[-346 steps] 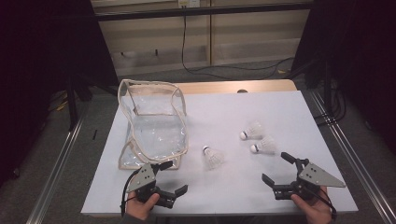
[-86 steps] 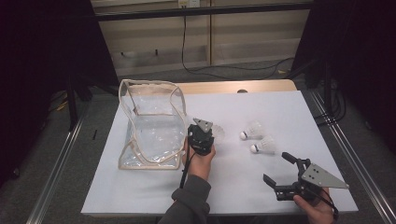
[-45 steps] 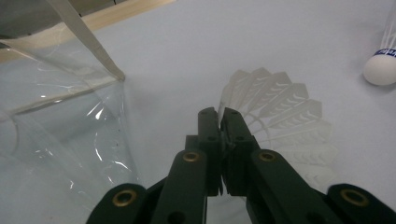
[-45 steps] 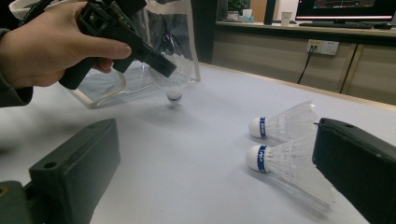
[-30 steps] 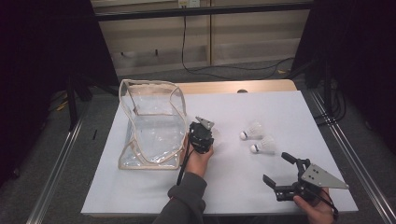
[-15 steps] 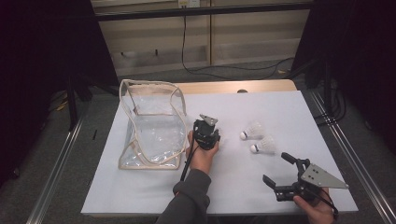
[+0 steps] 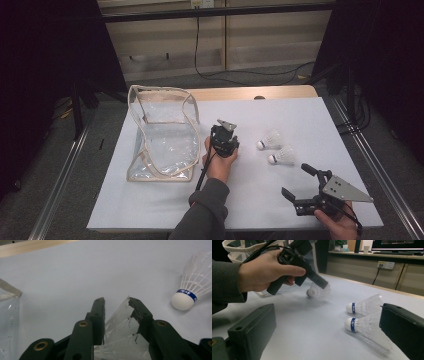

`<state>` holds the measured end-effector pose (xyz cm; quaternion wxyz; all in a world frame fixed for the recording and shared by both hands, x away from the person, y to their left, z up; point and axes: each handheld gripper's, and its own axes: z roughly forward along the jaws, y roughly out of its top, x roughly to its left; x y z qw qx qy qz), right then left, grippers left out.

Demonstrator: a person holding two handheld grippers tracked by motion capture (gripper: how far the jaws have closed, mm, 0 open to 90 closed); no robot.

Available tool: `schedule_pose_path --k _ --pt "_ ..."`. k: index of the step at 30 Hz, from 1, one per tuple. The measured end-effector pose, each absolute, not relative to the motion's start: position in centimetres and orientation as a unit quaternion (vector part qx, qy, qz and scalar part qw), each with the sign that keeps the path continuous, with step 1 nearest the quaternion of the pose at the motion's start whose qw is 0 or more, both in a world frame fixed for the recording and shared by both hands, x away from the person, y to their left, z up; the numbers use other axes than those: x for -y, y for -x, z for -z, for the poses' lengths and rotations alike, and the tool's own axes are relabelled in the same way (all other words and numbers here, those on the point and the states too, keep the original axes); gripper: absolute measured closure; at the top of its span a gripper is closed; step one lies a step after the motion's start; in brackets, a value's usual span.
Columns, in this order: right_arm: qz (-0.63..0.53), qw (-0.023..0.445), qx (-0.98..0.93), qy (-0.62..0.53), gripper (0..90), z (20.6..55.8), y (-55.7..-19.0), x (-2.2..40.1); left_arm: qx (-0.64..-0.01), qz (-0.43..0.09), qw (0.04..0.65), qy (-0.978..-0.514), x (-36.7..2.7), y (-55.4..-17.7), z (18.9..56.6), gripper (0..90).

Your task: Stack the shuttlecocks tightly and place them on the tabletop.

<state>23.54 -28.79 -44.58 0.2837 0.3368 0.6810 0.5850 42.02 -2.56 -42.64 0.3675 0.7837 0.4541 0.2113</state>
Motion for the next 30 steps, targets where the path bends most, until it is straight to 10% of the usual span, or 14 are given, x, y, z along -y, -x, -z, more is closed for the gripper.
schedule_pose_path --k 30 --pt "-0.585 0.283 -0.681 -0.337 0.4 44.6 -23.5 28.9 -0.458 -0.208 0.38 -0.776 3.8 -43.0 42.7 66.4"
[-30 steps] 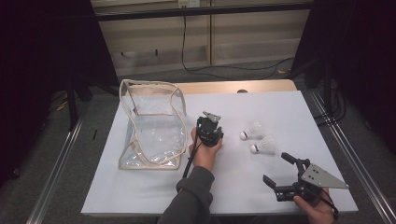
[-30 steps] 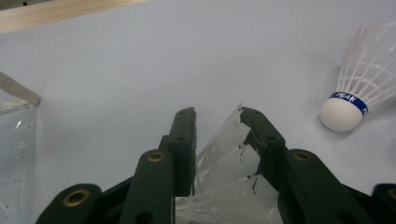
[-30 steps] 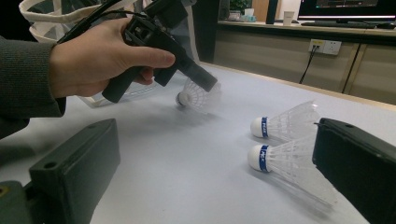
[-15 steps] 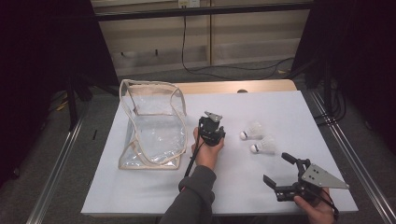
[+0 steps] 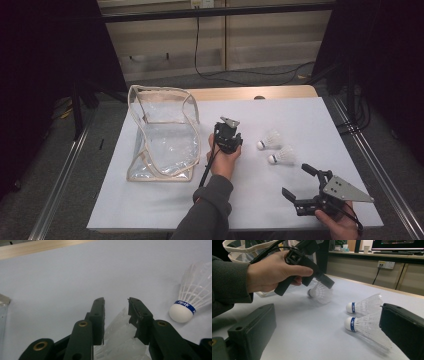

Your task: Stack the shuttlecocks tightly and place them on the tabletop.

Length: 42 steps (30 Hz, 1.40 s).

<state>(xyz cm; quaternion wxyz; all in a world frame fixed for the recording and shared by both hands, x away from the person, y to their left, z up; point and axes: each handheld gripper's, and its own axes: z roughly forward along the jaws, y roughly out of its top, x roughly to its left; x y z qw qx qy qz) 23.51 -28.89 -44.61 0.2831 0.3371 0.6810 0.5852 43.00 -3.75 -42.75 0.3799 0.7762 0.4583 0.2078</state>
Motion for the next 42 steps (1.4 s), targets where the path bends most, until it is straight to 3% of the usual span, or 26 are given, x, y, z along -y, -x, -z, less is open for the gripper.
schedule_pose_path --k 31,38,42 --pt "-0.585 0.282 -0.684 -0.334 0.5 44.6 -23.5 28.8 -0.443 -0.191 0.399 -0.78 3.5 -42.3 41.4 70.4" --pt "-0.583 0.283 -0.685 -0.333 0.4 44.6 -23.5 28.7 -0.437 -0.186 0.411 -0.779 3.2 -41.8 40.8 64.9" --pt "-0.583 0.283 -0.685 -0.333 0.4 44.6 -23.5 28.7 -0.432 -0.166 0.42 -0.781 3.2 -41.3 40.5 57.0"
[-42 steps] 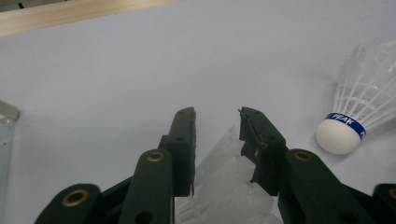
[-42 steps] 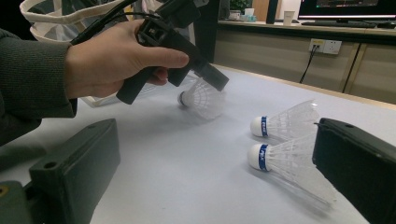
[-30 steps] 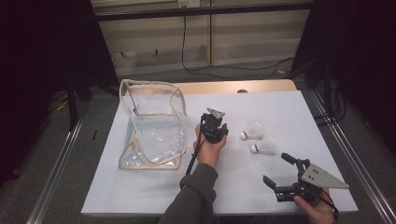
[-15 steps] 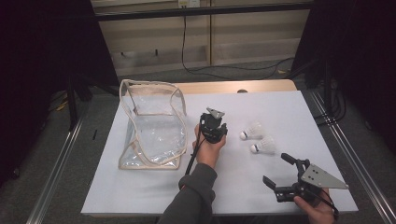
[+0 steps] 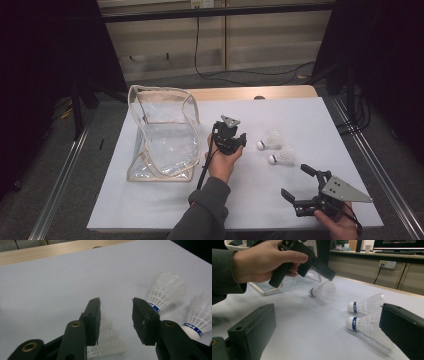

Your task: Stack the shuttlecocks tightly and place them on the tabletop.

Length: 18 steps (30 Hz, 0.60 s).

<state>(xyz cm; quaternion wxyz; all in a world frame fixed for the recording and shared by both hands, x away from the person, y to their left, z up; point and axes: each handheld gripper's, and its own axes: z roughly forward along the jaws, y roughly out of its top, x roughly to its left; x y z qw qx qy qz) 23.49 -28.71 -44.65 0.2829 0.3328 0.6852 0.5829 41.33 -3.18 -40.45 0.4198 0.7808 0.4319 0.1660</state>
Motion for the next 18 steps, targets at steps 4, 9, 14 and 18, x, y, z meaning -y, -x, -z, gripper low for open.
schedule_pose_path --k 4,9,14,18 --pt "-0.583 0.283 -0.685 -0.333 0.4 44.6 -23.5 28.7 -0.413 -0.148 0.432 -0.788 3.2 -40.9 40.2 50.8" --pt "-0.583 0.283 -0.685 -0.333 0.4 44.6 -23.5 28.7 -0.405 -0.126 0.442 -0.79 3.0 -40.5 39.9 42.9" --pt "-0.583 0.283 -0.685 -0.333 0.4 44.6 -23.5 28.7 -0.392 -0.107 0.45 -0.795 2.9 -40.1 39.9 37.3" --pt "-0.584 0.282 -0.685 -0.333 0.5 44.7 -23.5 28.7 -0.385 -0.096 0.459 -0.795 2.7 -39.8 40.2 32.9"
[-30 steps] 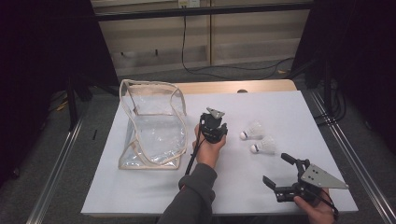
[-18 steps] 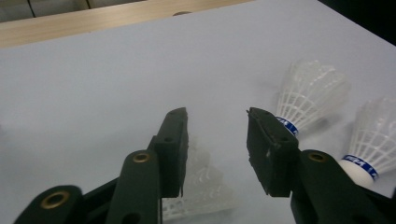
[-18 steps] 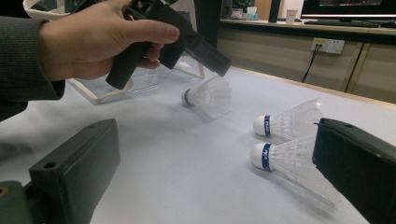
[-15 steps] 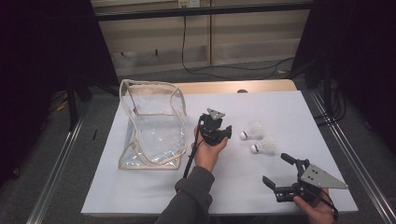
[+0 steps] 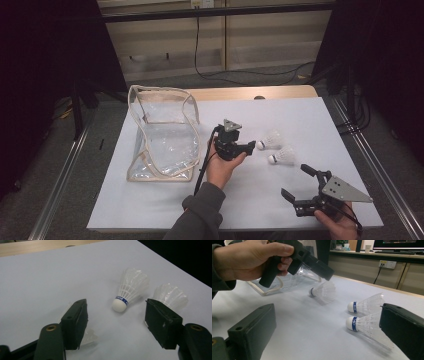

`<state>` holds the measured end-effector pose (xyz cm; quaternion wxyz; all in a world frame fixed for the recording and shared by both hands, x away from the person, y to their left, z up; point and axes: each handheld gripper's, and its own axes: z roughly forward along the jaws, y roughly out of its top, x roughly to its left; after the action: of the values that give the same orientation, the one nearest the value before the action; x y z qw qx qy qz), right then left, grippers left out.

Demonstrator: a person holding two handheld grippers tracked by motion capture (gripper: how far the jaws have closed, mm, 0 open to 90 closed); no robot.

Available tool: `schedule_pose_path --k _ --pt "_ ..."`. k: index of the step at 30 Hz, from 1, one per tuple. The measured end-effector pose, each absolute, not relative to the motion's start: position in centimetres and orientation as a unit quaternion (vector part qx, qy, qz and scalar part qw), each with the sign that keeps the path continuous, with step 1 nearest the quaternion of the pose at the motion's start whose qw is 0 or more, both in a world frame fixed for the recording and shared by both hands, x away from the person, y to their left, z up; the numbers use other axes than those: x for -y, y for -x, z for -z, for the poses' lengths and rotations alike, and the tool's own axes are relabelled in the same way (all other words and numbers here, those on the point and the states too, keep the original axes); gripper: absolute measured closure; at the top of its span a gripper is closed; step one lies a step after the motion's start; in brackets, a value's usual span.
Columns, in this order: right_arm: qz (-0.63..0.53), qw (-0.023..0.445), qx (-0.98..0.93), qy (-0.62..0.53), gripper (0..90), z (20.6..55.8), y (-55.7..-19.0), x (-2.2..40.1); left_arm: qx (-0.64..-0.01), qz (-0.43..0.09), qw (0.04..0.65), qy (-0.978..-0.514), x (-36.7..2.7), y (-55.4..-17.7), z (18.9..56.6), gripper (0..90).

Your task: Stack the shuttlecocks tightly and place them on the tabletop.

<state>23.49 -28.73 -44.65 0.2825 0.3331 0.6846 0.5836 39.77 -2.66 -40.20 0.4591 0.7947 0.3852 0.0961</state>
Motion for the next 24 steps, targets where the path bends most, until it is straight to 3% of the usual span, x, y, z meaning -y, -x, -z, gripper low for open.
schedule_pose_path --k 24 --pt "-0.581 0.281 -0.687 -0.334 0.4 44.7 -23.5 28.7 -0.315 -0.043 0.477 -0.819 2.3 -36.4 41.8 8.2"
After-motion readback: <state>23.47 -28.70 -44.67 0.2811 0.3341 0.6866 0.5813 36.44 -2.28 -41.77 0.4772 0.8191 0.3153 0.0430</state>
